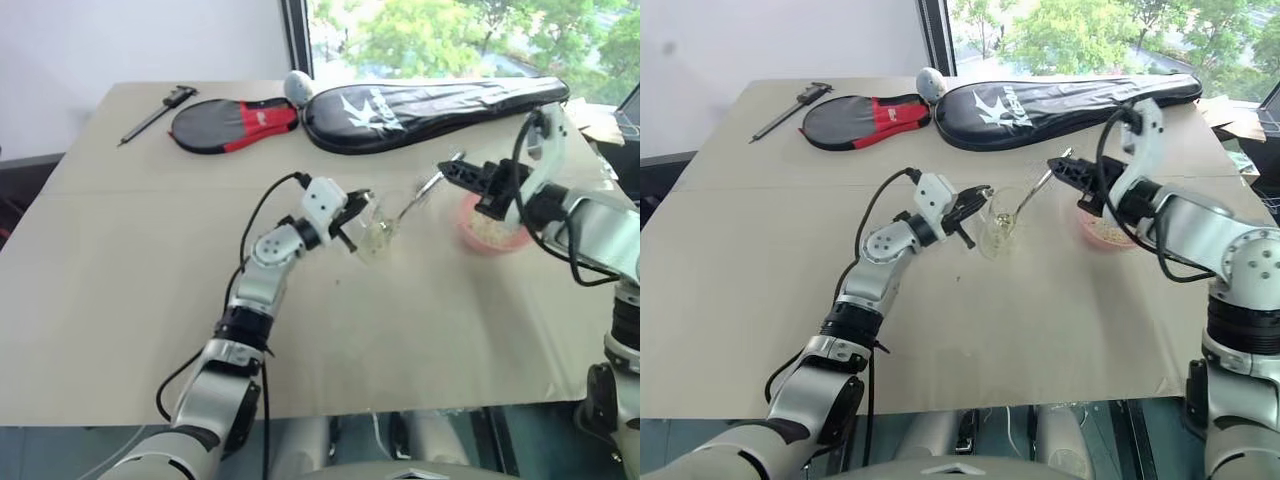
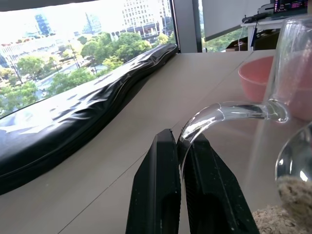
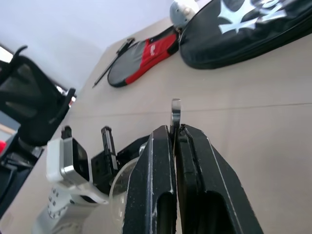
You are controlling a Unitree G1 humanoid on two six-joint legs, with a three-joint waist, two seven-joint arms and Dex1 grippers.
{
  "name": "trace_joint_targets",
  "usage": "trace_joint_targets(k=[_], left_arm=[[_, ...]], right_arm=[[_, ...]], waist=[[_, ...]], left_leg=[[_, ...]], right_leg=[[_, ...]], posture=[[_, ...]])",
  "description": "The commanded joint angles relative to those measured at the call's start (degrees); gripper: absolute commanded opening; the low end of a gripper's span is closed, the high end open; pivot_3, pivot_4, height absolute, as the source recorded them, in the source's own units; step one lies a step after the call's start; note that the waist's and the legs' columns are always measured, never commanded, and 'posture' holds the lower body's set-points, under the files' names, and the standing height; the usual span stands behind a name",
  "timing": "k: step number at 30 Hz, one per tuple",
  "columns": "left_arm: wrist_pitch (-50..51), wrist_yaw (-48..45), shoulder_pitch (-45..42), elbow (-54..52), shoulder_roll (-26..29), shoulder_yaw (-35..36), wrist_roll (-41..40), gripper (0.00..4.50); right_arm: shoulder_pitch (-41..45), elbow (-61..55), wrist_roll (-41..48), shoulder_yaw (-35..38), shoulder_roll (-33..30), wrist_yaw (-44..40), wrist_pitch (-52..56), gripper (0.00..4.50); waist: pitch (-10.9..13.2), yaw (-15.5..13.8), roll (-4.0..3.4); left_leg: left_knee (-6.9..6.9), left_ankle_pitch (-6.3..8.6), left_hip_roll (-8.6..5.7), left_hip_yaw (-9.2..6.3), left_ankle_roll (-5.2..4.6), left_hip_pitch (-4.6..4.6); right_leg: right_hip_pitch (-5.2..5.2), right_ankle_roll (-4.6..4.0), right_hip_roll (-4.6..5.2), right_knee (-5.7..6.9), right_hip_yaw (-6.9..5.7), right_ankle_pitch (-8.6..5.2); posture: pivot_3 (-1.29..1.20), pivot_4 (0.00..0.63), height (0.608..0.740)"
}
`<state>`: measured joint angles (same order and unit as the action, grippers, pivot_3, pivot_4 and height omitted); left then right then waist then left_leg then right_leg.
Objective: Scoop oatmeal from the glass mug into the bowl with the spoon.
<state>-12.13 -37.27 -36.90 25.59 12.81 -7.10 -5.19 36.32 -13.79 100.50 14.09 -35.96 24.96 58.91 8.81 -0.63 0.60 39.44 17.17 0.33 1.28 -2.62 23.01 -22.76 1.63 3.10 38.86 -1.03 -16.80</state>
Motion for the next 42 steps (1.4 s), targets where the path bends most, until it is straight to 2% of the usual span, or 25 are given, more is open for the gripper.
trace_joint_targets(k=[1,6,18,42], left_arm=[[-2.68,1.89,-2.41,0.57,-0.85,0.68,1.0,0.05],[-4.52,4.65,-5.37,5.27,-2.23,1.21,2.13,0.05],[-8.65,6.47,-11.17,14.4,-6.63,1.25,2.83,0.05],[-9.47,9.19,-15.49,19.7,-11.52,4.02,1.34,0.05]], right_arm=[[-0.59,0.7,4.92,4.17,-3.12,2.68,-3.98,0.0],[-2.01,1.36,7.11,6.3,-6.15,4.04,-7.39,0.0],[-4.99,0.28,7.87,8.79,-6.61,5.71,-14.25,0.0],[-11.04,-3.55,7.63,12.89,-0.75,5.35,-23.98,0.0]], waist=[[0.0,-0.14,0.0],[0.0,-0.1,0.01],[0.01,-0.16,0.03],[0.02,-0.16,0.03]], left_leg=[[0.0,0.0,0.0,0.01,0.0,0.0],[0.0,0.01,0.0,0.01,-0.01,0.04],[0.0,0.0,0.0,0.02,-0.01,0.05],[0.0,0.0,0.0,0.02,-0.02,0.07]], right_leg=[[0.0,0.0,0.0,-0.01,0.0,0.0],[0.0,0.01,0.0,-0.02,0.0,0.01],[0.0,0.02,-0.01,-0.03,0.0,0.01],[-0.01,0.03,-0.04,-0.05,-0.01,0.01]], posture=[[0.0,0.15,0.74],[0.0,0.15,0.74],[0.0,0.15,0.74],[0.0,0.15,0.74]])
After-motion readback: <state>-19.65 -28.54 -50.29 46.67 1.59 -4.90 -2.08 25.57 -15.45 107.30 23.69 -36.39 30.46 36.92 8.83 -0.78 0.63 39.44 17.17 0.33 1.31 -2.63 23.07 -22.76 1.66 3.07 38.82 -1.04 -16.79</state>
